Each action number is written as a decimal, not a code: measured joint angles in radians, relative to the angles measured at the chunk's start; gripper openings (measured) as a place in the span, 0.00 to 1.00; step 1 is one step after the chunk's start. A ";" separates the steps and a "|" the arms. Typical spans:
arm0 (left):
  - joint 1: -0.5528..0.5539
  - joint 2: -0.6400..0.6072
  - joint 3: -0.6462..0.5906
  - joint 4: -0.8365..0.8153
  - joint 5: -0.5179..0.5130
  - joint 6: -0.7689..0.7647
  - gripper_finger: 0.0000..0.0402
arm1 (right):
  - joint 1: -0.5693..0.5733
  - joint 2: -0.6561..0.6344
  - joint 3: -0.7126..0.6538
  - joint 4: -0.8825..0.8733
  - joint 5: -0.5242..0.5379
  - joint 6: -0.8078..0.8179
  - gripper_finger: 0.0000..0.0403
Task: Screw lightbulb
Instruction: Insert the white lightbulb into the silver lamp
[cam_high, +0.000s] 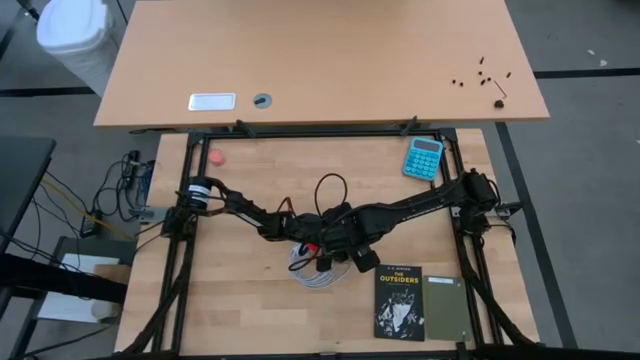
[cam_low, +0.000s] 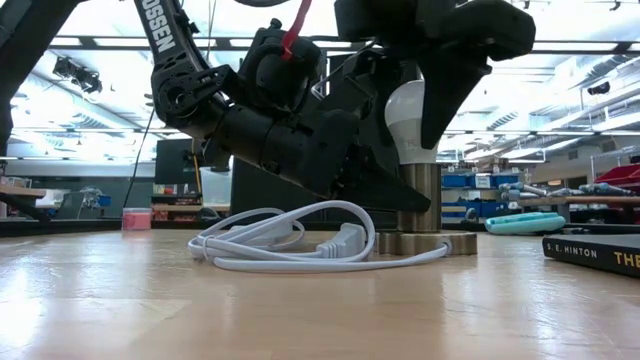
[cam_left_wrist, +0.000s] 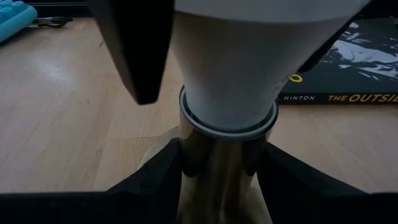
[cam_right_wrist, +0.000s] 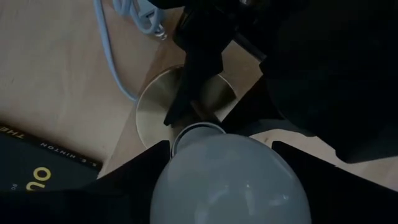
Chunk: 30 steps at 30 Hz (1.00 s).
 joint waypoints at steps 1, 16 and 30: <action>0.000 0.000 0.000 0.000 0.000 0.000 0.46 | 0.000 0.000 0.000 0.000 0.000 0.000 0.68; 0.000 0.000 0.000 0.005 0.000 -0.017 0.46 | 0.002 0.000 -0.001 -0.001 0.004 0.250 0.70; -0.001 0.000 0.000 0.016 -0.016 -0.042 0.46 | 0.001 0.000 -0.002 -0.004 0.003 0.738 0.71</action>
